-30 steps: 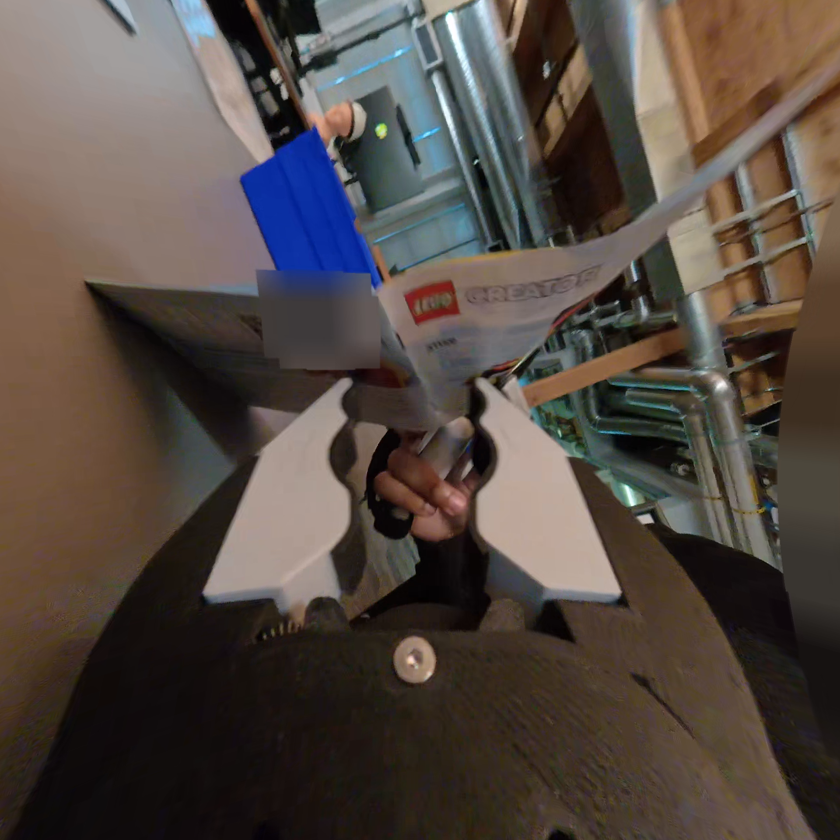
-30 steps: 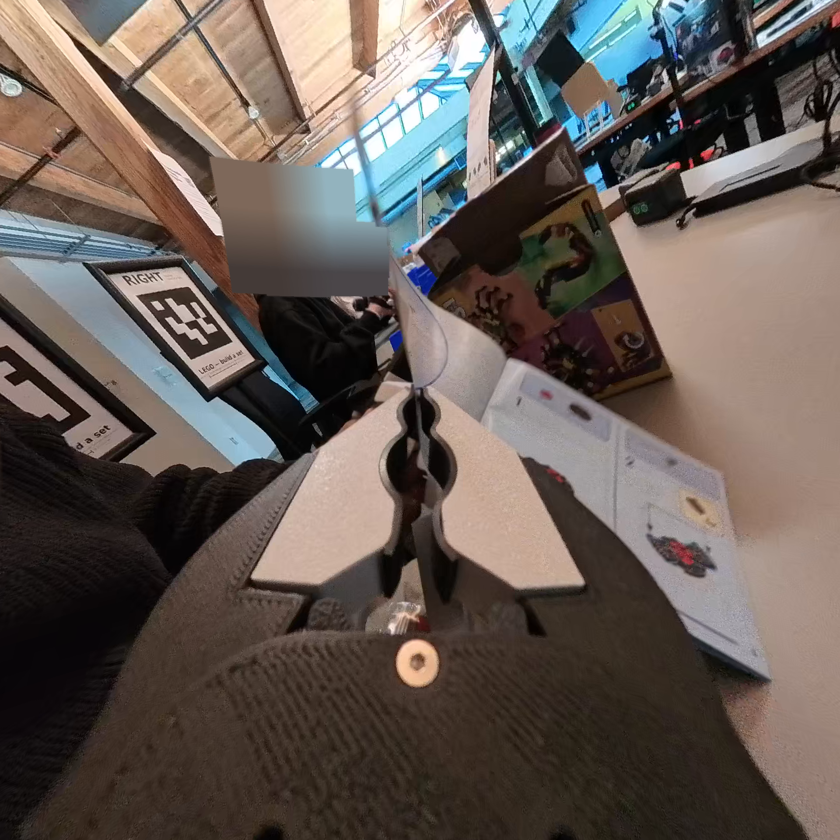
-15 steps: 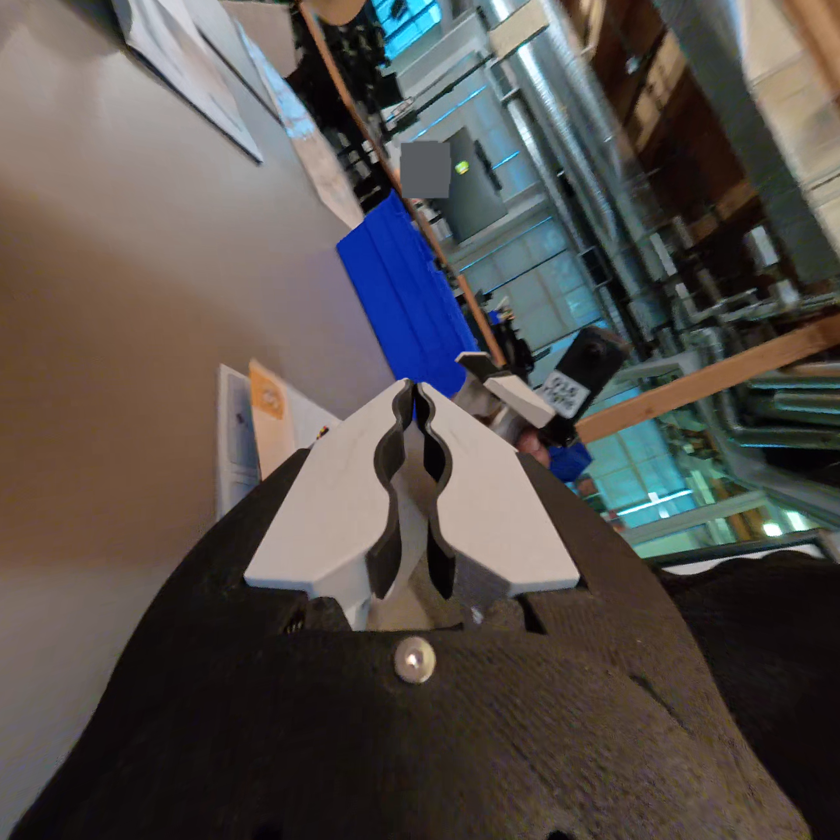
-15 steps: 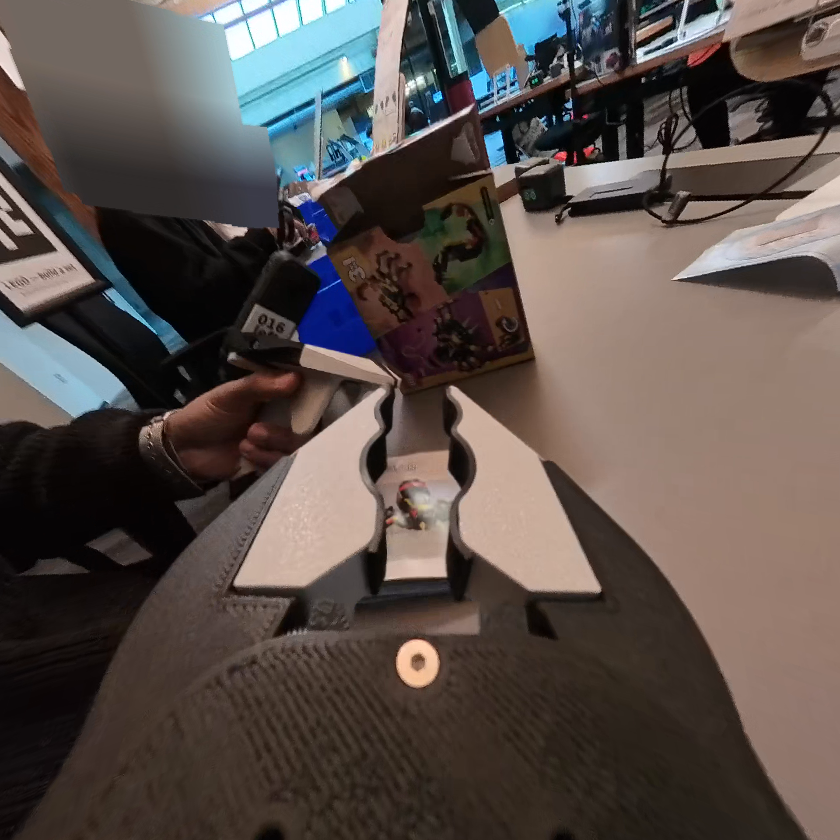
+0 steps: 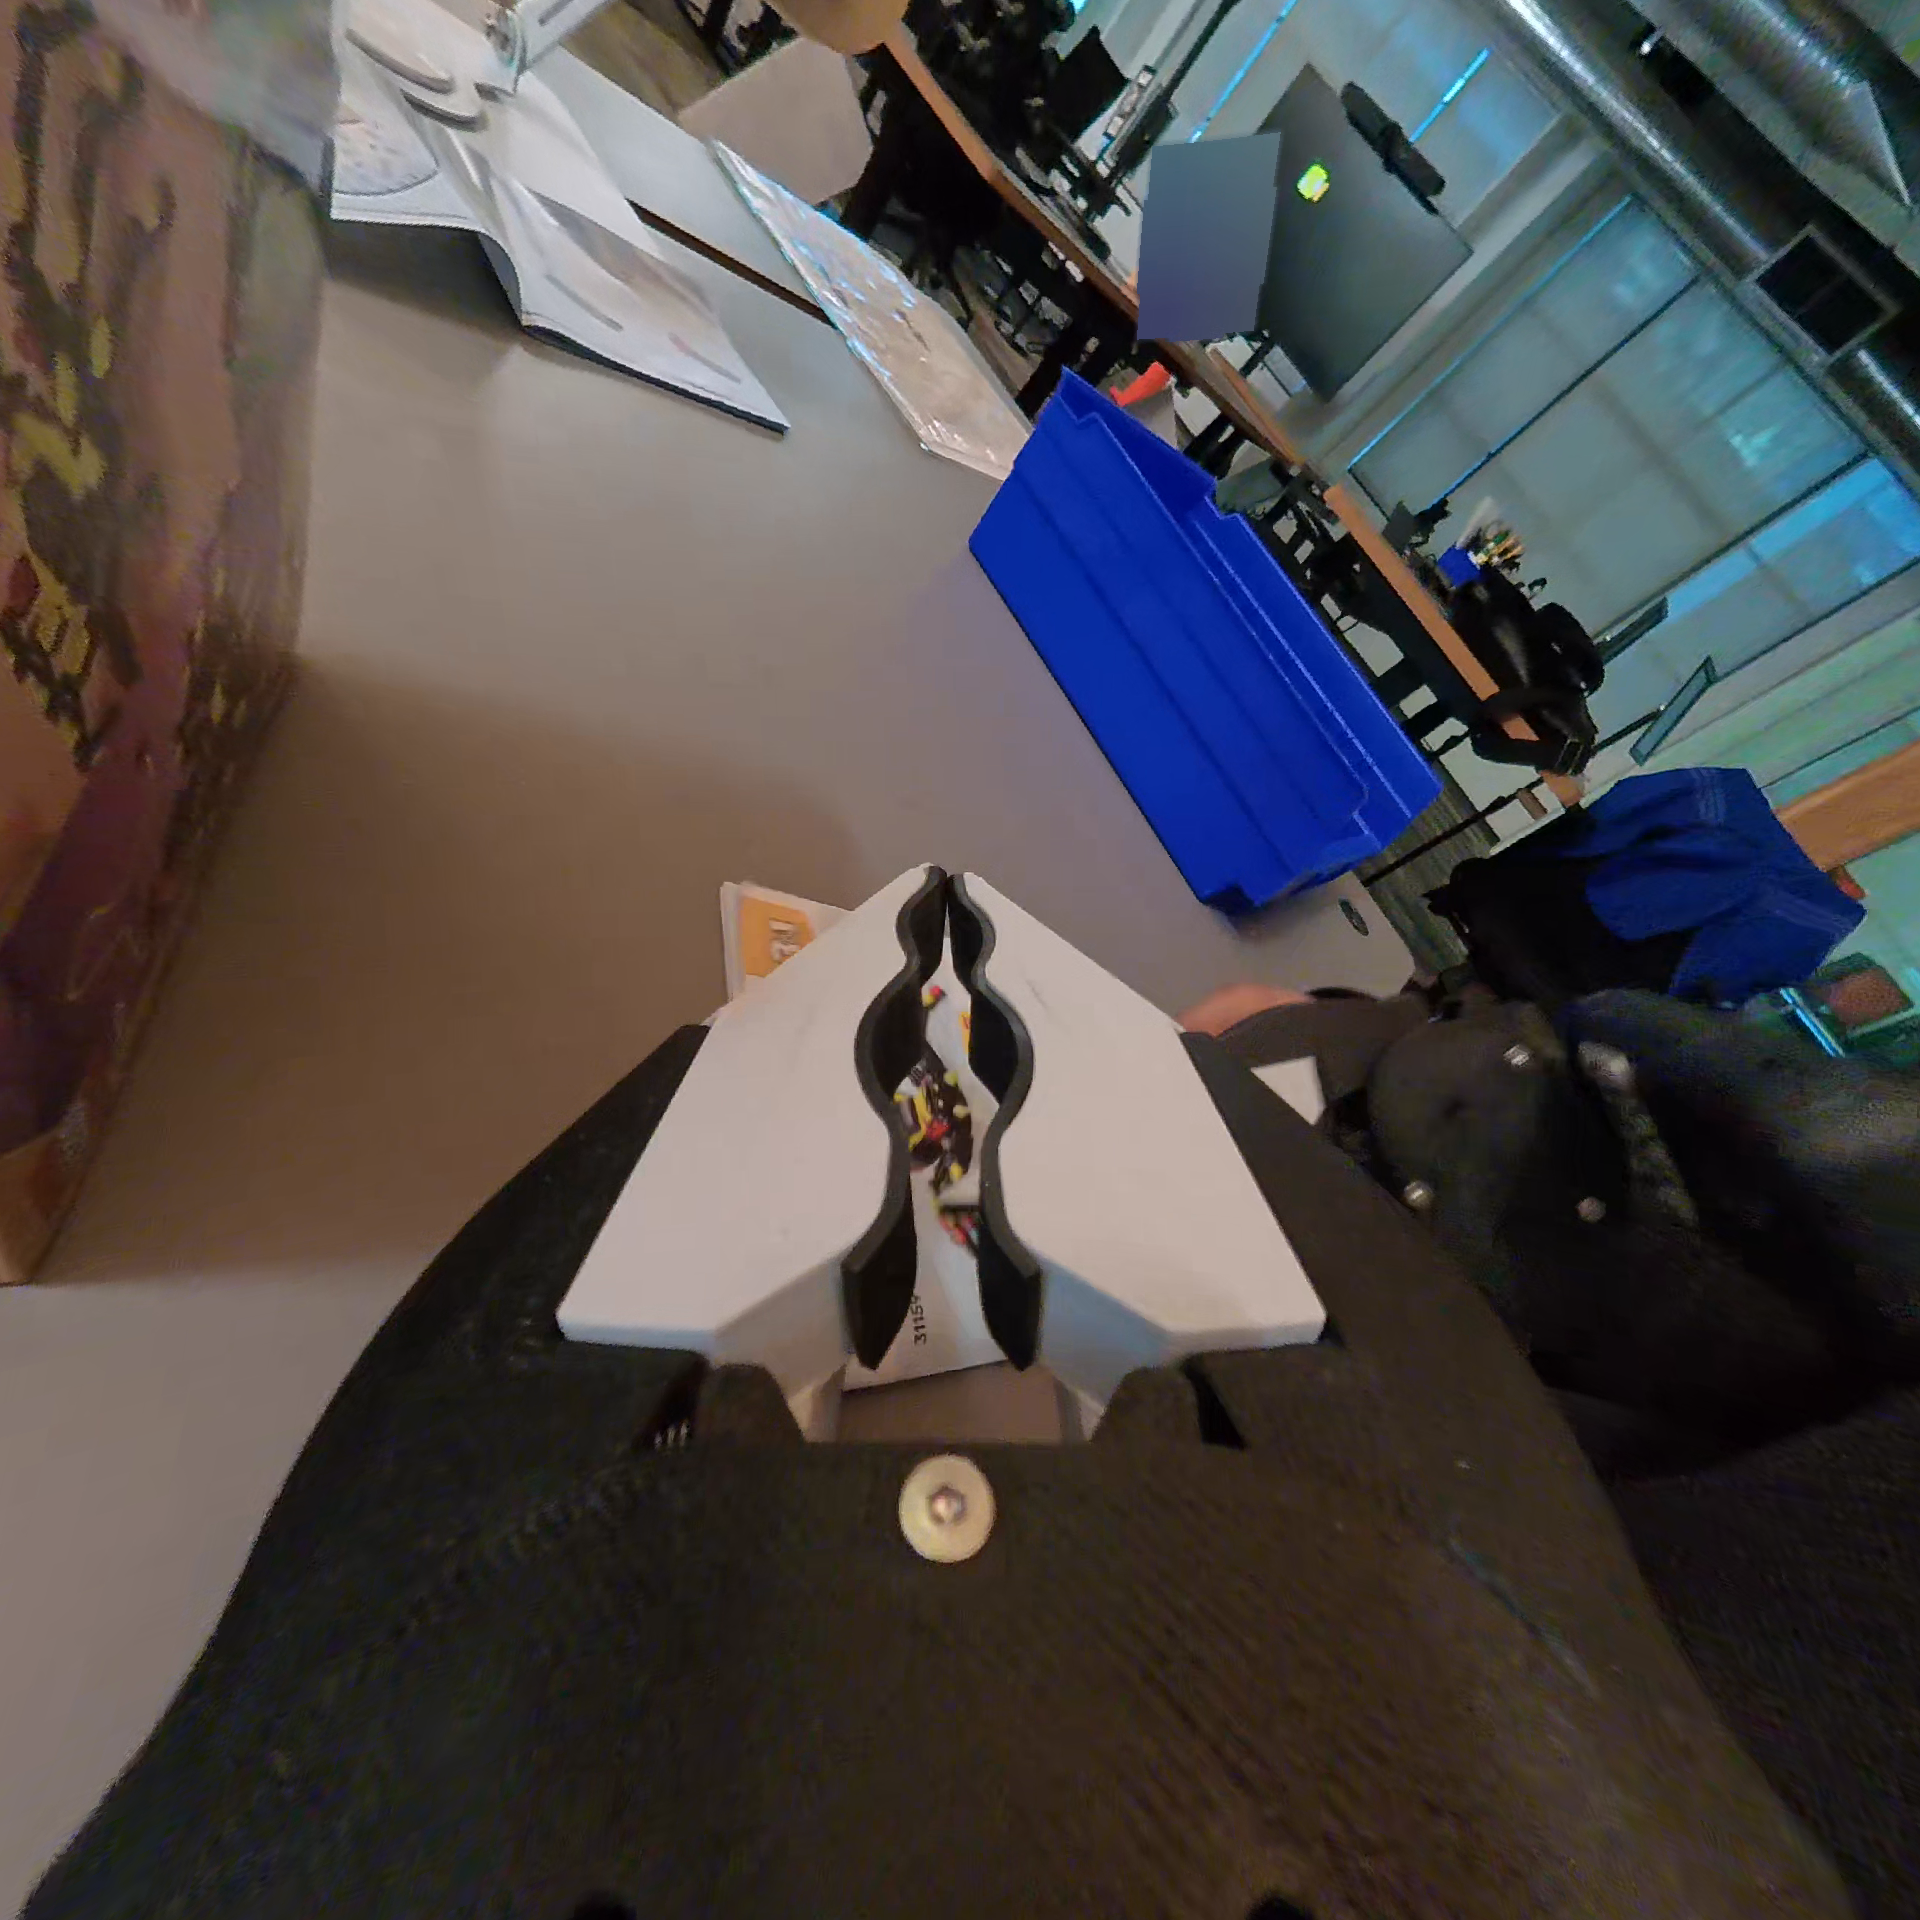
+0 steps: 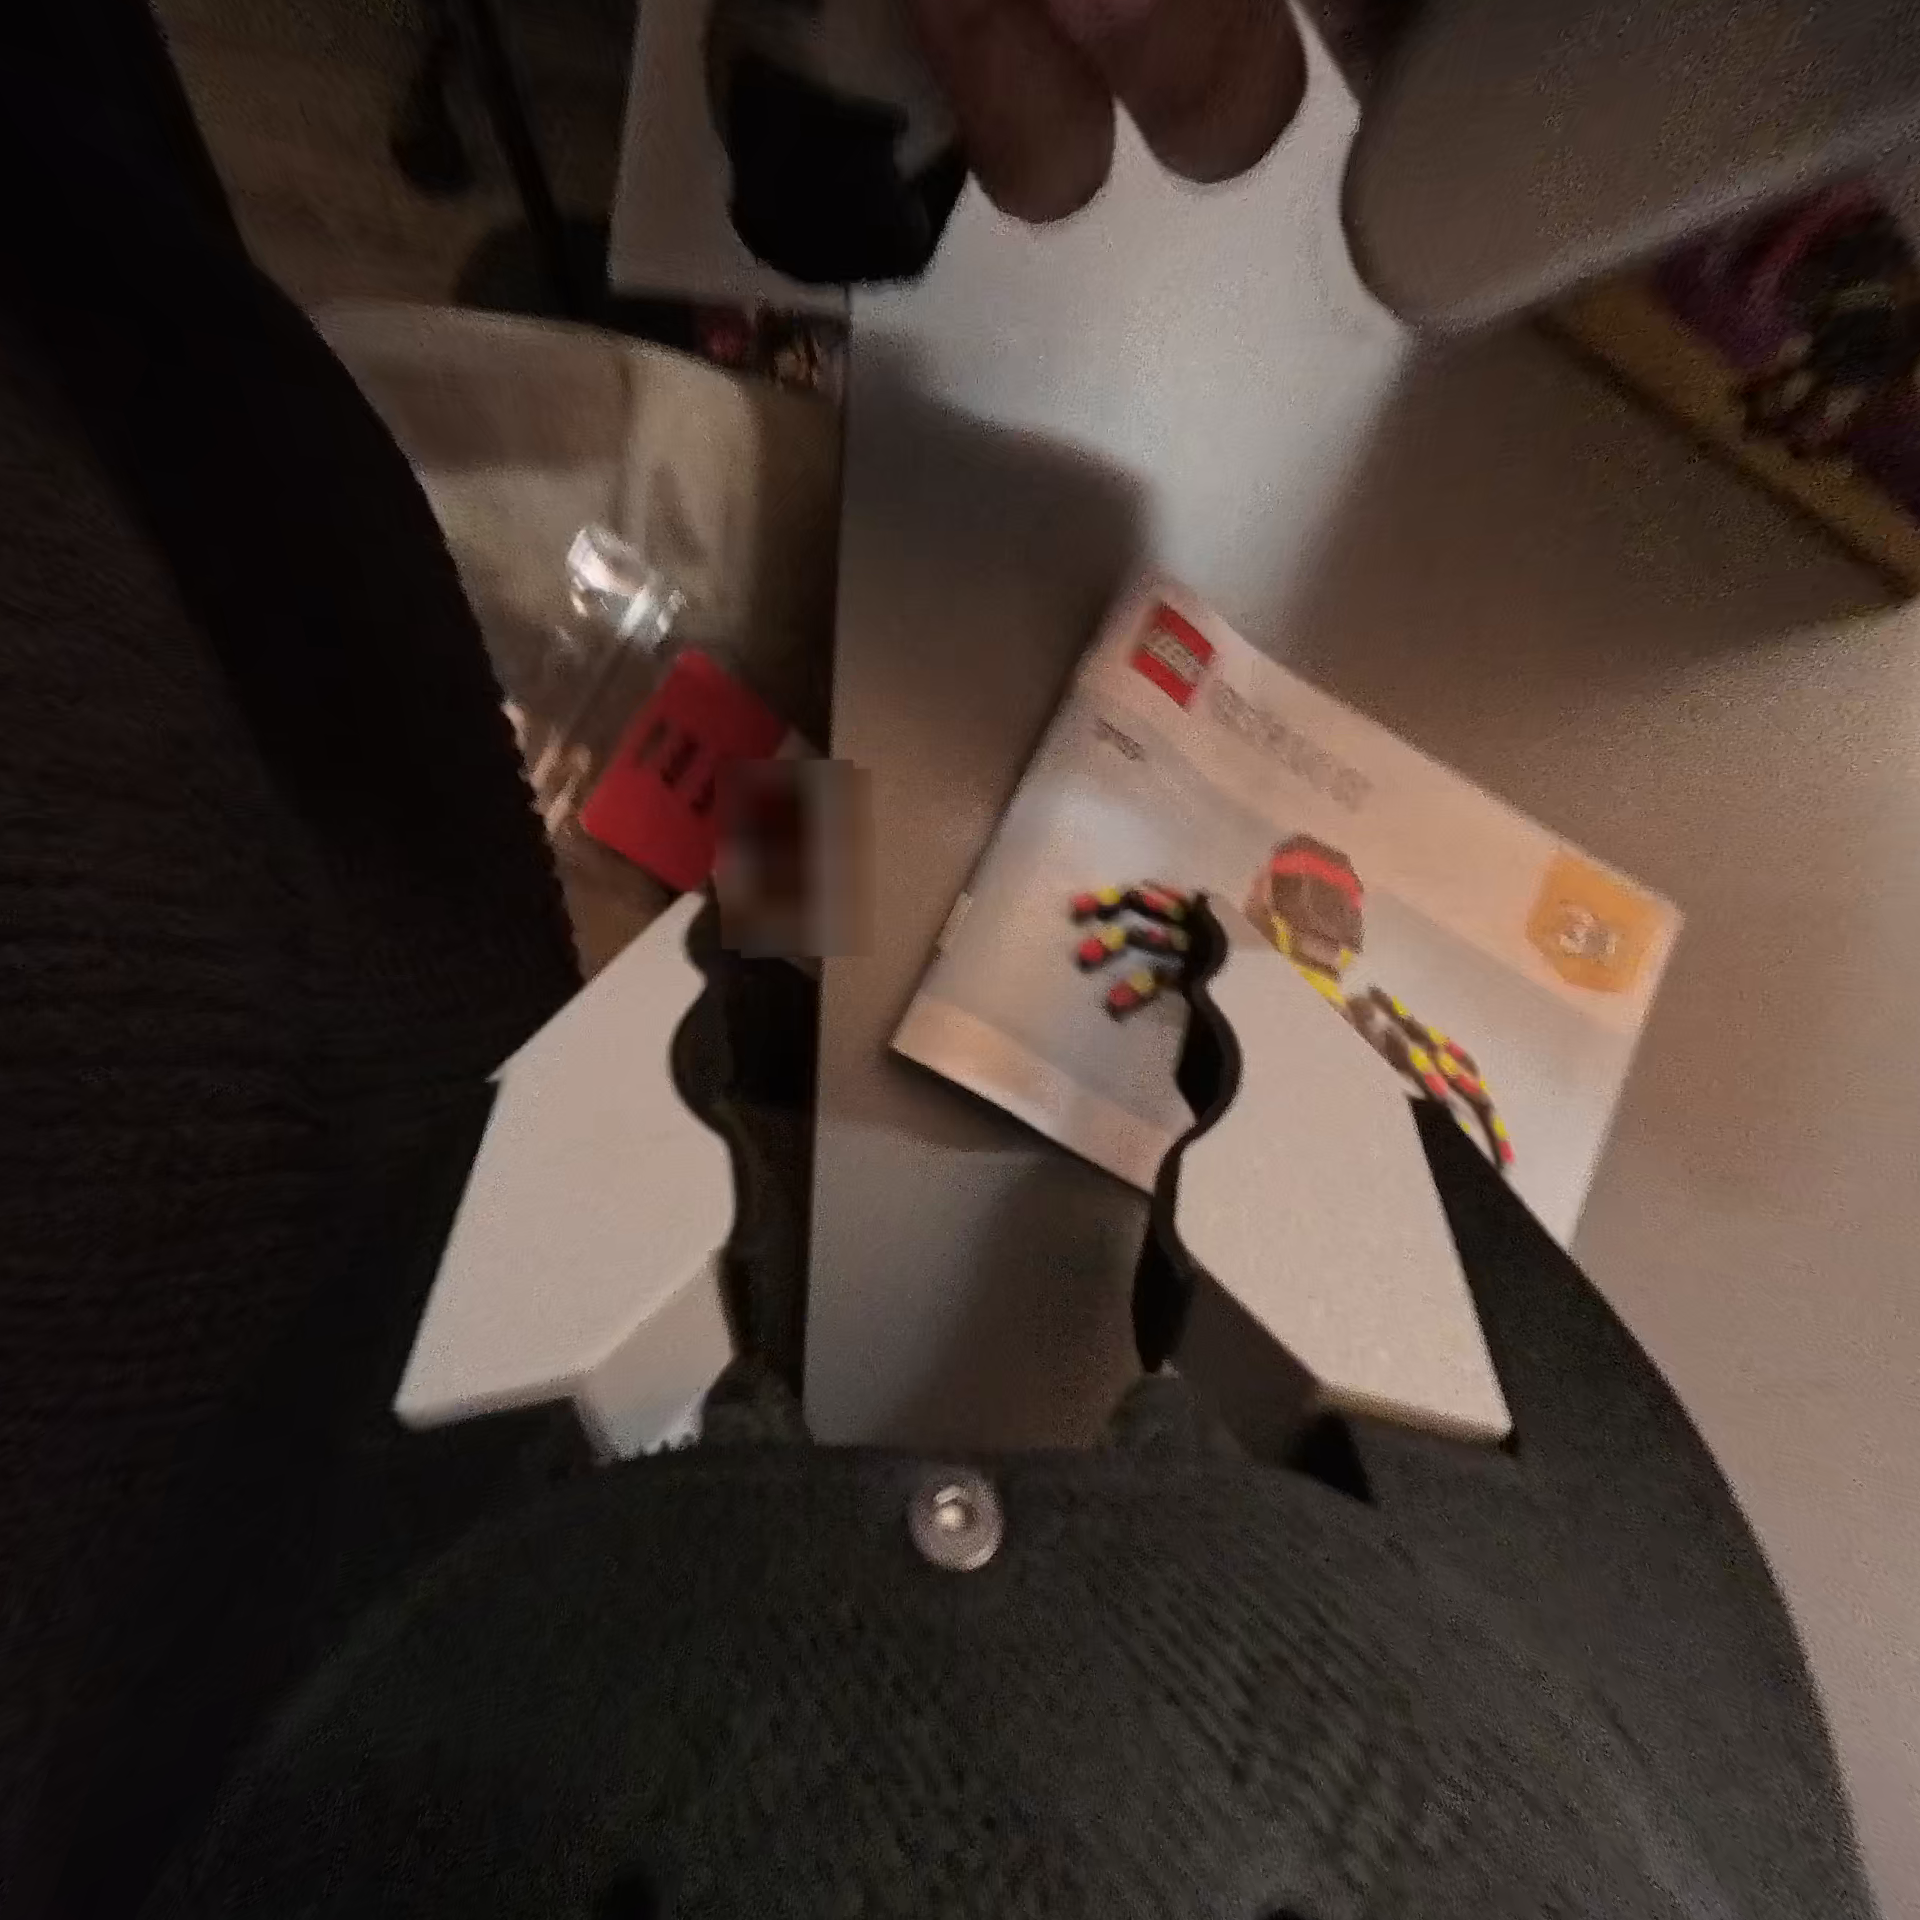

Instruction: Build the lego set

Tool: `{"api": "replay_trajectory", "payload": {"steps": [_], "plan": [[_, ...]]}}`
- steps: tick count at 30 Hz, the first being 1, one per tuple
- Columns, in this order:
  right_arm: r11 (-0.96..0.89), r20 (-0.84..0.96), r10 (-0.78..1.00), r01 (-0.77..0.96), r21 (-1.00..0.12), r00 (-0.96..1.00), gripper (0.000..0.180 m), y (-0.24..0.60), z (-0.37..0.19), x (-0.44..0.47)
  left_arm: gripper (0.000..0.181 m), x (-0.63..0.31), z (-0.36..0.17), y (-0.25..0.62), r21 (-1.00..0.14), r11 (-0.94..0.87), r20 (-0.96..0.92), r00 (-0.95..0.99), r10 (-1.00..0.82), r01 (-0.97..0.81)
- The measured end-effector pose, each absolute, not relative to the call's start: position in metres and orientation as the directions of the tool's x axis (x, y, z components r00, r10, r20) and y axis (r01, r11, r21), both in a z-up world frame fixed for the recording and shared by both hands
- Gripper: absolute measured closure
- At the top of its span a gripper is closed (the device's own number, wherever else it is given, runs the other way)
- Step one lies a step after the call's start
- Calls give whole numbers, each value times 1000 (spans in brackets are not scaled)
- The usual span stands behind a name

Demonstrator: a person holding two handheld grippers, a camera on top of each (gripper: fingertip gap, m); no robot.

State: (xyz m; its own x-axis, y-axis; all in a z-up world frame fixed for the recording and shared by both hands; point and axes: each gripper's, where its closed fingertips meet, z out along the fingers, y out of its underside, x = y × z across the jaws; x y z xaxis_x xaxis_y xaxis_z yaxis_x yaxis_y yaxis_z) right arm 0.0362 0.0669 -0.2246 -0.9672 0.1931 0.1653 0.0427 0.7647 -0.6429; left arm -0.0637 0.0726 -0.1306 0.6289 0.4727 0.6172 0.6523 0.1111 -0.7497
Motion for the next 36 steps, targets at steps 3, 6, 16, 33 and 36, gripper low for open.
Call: {"api": "replay_trajectory", "payload": {"steps": [3,6,16,33,36], "plan": [[759,169,148,2,-651,-974,79,66,-229,45,181,-65,-130,71,-747,124,623,624,471,653],[792,305,78,-126,-597,-949,87,73,-235,43,181,-65,-129,71,-750,126,621,625,473,649],[724,131,120,-4,-689,-984,156,73,-216,51,181,-70,-116,65,-854,97,472,682,559,511],[266,75,388,33,-963,-919,126,55,-58,-76,81,-151,-38,-45,-973,-217,-152,482,863,83],[321,143,325,-33,-947,-935,114,24,-40,-102,99,-164,-50,-40,-972,-184,-79,533,842,146]]}}
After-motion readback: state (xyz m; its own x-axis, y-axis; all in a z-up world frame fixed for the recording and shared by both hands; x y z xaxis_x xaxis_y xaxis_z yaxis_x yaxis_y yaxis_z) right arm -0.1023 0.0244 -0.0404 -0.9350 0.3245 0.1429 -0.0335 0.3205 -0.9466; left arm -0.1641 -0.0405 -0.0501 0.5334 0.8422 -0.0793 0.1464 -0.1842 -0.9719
